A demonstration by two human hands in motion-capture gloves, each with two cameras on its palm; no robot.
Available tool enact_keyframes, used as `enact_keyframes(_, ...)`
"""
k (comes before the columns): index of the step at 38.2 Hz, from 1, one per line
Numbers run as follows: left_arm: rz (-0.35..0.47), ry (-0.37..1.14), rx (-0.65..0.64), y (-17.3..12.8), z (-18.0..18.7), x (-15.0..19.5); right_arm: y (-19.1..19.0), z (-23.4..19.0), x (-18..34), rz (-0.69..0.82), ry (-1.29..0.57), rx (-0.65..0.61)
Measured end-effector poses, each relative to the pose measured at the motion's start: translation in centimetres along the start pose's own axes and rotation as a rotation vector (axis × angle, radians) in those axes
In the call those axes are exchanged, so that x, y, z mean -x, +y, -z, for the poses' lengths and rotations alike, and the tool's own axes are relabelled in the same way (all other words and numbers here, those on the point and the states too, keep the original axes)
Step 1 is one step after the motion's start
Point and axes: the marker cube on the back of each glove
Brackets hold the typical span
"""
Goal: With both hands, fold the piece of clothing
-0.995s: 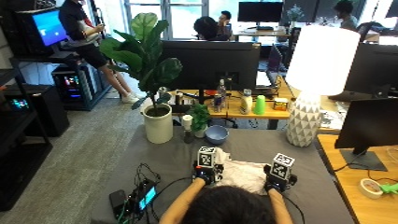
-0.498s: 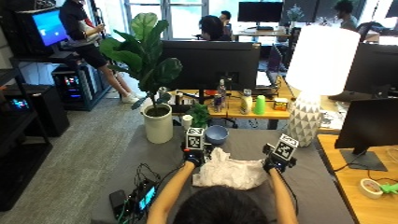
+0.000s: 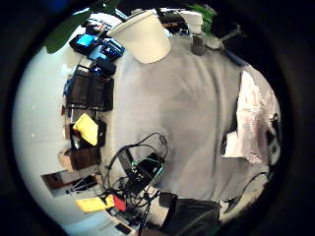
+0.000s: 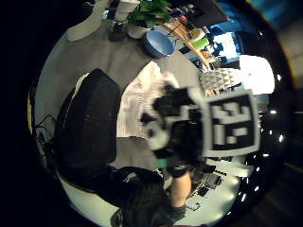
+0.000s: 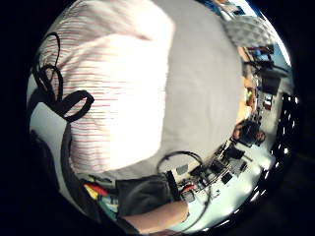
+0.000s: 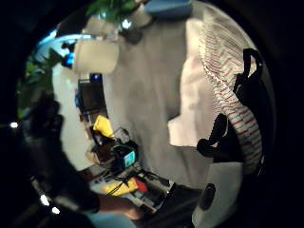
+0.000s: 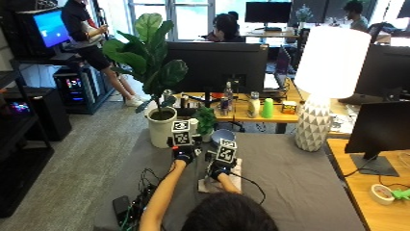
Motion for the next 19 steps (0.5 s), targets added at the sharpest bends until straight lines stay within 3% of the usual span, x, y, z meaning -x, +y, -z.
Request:
enact_keyframes(4, 0.009, -0.017, -0.012, 0.4, 0.5, 1.4, 0.8, -5.6, 3.9, 0.091, -0.039, 0.207)
enact_keyframes(7, -0.008, 0.011, -0.009, 0.6, 0.7, 2.0, 1.1, -7.4, 4.8, 0.092, -0.106, 0.326)
enact_keyframes(14, 0.013, 0.024, -0.019, 0.1, 0.7, 2.7, 0.9, -3.0, 4.0, 0.136, -0.321, 0.201)
enact_keyframes(19, -0.011, 0.047, 0.063, -2.1, -1.8, 2.3, 1.0, 3.1, 0.7, 0.133, -0.275, 0.043)
